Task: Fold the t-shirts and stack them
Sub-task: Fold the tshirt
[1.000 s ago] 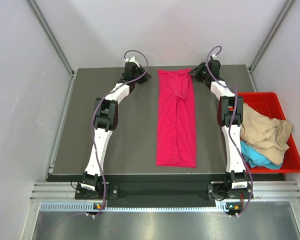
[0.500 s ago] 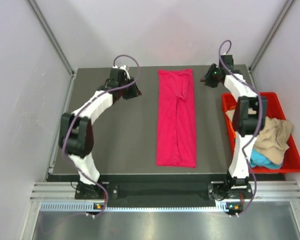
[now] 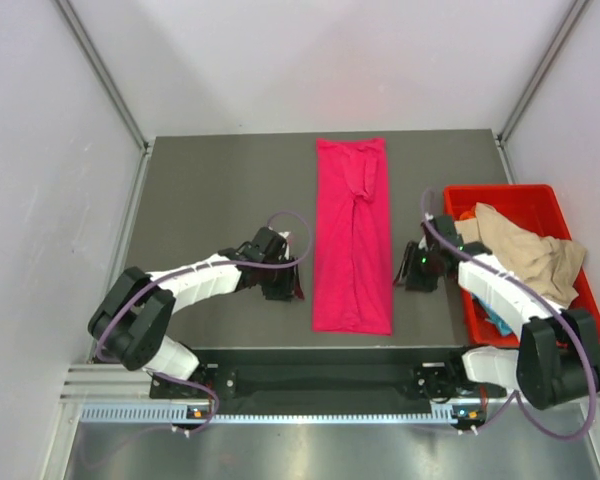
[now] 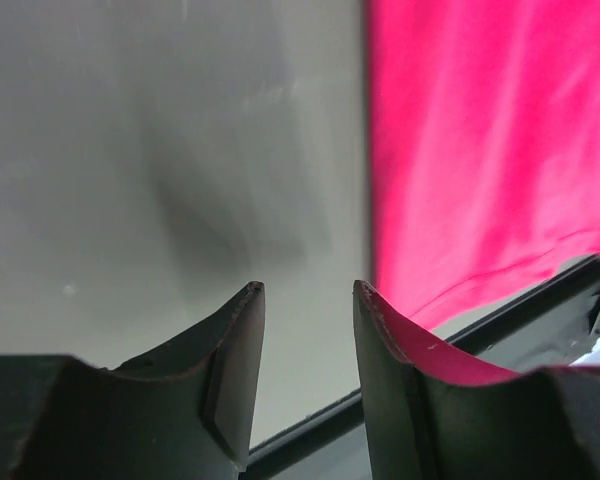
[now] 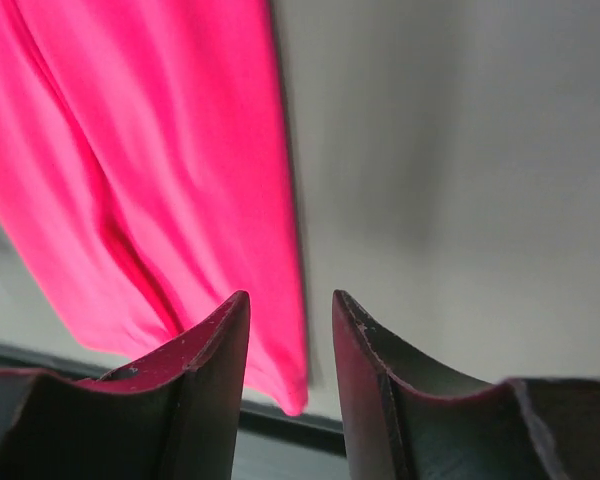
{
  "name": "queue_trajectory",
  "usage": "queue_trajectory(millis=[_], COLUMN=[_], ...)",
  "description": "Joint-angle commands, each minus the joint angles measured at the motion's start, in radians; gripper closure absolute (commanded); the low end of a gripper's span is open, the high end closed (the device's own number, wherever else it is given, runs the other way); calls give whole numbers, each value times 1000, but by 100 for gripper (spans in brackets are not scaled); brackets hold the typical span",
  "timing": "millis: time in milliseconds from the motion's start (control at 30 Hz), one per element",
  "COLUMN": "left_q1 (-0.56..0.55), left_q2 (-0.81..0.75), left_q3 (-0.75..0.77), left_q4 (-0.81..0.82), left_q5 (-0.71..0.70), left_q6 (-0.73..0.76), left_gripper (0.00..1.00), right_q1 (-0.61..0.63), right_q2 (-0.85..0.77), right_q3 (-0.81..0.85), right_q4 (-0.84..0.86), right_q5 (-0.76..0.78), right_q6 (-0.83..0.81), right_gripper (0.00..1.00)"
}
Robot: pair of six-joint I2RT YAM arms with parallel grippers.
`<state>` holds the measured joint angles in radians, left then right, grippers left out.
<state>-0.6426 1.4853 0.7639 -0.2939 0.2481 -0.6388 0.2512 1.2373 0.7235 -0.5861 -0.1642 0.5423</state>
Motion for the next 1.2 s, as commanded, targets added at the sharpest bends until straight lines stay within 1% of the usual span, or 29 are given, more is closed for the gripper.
queue_trajectory(millis=[0, 33, 133, 200, 300, 433, 600, 800, 1067, 1133, 1167], left_q1=[-31, -34, -55, -74, -92, -118, -158, -209, -242, -246, -244], left_q2=[-51, -48, -34, -30, -20, 1, 35, 46, 59, 66, 67], left_q3=[-29, -38, -51, -55, -70, -80, -69, -49, -43, -43, -43], left_q4=[107, 119, 150, 150, 159, 170, 171, 121, 105, 105, 105], left_q5=[6, 32, 40, 28, 16, -1, -10, -78, -124, -127, -128], left_q6=[-68, -77, -99, -105, -120, -131, -144, -151, -163, -164, -167], left_gripper=[54, 53, 53, 53, 53, 53, 53, 53, 53, 55, 63], right_q1=[98, 117, 163, 183, 184, 191, 197, 203, 230, 234, 234], right_q2=[-78, -82, -104, -127, -165, -206, -239, -245, -268, -275, -277], right_q3=[-96, -114, -185, -223, -259, -305, -334, -331, -343, -346, -348], right_q4=[81, 94, 126, 121, 88, 95, 112, 100, 71, 66, 66], right_q5=[-43, -50, -80, -57, -15, -32, -61, -64, -54, -51, -51], right_q6=[68, 77, 122, 137, 136, 142, 156, 156, 177, 176, 174], right_gripper=[60, 60, 61, 61, 61, 61, 63, 66, 67, 68, 77])
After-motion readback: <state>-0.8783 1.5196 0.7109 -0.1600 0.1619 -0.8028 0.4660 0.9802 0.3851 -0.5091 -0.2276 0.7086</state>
